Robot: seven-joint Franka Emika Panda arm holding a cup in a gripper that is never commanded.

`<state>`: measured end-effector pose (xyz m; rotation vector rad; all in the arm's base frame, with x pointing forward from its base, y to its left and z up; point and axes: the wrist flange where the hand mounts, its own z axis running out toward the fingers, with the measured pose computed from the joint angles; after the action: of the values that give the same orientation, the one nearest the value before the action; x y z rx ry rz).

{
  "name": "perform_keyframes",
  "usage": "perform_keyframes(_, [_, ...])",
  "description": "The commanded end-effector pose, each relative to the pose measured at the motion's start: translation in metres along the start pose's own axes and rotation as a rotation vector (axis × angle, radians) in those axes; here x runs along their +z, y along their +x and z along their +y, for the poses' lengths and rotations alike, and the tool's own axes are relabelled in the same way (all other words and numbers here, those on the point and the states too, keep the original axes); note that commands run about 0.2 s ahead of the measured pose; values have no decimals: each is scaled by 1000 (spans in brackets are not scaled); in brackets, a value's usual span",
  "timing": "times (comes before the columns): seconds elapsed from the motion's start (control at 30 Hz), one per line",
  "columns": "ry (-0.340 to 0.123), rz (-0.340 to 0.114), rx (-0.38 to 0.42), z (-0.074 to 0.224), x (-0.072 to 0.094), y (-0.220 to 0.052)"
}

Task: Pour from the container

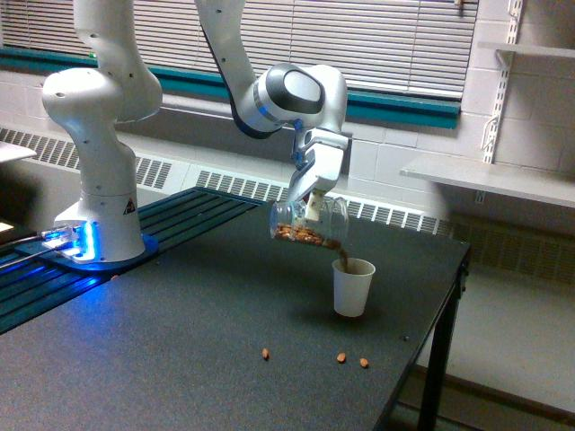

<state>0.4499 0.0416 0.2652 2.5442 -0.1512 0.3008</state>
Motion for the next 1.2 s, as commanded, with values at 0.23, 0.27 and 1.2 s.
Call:
perform_keyframes(0.23, [-22, -16, -37, -1, -1, 1])
perform_keyframes(0.27, [-23, -15, -38, 0, -1, 1])
perform_keyframes(1.2, [-29, -72, -59, -6, 0, 4])
